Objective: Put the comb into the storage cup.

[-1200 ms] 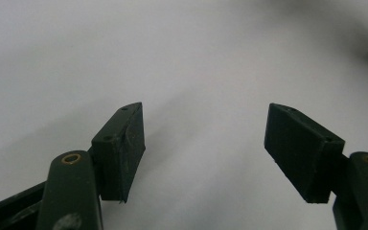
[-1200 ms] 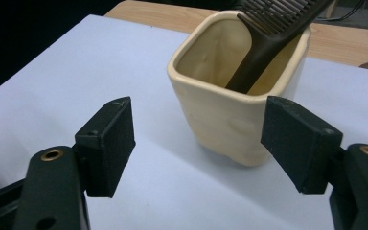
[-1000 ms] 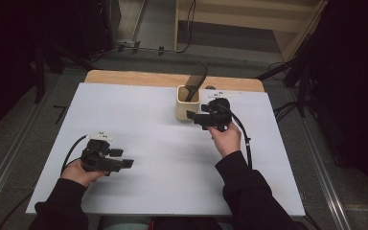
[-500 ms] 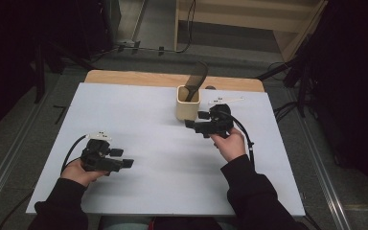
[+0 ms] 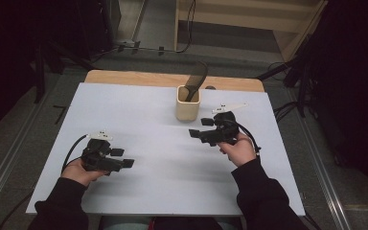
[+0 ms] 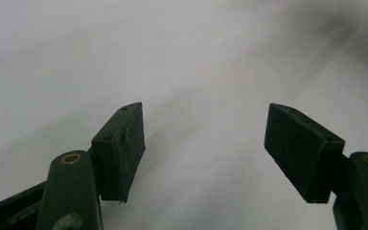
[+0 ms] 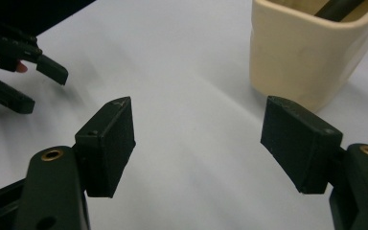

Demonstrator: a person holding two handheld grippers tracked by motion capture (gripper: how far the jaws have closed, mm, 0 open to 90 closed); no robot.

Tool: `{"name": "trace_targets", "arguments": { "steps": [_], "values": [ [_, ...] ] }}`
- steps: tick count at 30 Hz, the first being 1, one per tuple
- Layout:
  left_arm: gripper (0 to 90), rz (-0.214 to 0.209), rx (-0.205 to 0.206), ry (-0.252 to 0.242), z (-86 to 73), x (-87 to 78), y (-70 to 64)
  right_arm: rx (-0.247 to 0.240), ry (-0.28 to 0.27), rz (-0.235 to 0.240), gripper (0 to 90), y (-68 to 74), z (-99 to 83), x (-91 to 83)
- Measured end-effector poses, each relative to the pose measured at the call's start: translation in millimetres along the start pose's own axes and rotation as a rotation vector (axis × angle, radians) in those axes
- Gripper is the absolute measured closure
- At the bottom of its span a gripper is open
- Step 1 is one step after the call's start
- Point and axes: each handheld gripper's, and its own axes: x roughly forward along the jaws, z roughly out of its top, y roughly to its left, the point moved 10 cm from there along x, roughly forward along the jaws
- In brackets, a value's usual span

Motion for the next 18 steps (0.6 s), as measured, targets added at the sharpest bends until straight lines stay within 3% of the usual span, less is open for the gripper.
{"name": "trace_targets", "arguments": {
  "steps": [8,12,18],
  "values": [
    [30.9,-0.001,0.002,0.0,0.1,-0.2,-0.3,-0.006,0.02,0.039,25.4,4.1,-12.8,-7.2],
    [30.8,-0.003,0.0,-0.007,0.8,-0.8,-1.2,-0.03,0.037,0.04,25.3,6.4,-20.3,-9.8],
    [30.8,-0.003,0.002,-0.001,0.3,-0.7,-1.0,-0.03,0.046,0.03,25.3,5.5,-29.9,-14.4]
  ]
}}
